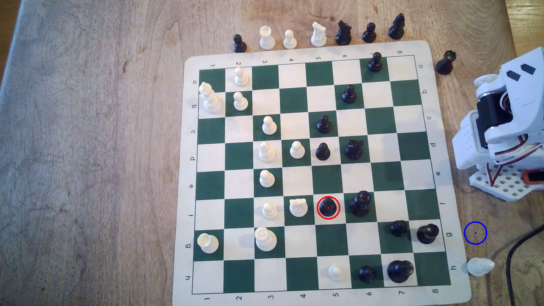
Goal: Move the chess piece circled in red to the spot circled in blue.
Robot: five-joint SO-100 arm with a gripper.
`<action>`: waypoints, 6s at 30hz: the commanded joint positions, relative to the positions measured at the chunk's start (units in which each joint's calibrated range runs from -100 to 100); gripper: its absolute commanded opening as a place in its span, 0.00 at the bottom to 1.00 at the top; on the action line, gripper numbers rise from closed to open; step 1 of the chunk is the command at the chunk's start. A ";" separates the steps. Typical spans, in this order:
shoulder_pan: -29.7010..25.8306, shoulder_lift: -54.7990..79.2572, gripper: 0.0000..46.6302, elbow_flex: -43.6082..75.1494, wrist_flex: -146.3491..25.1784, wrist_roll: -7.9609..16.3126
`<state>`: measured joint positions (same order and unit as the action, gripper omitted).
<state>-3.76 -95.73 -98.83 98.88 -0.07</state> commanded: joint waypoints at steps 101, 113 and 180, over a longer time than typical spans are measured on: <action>-12.55 75.10 0.25 56.21 -141.96 -2.15; -12.31 77.31 0.21 57.57 -141.47 -2.15; -12.63 52.69 0.01 59.84 -163.75 -2.10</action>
<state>-15.34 -28.78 -43.15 -56.49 -1.64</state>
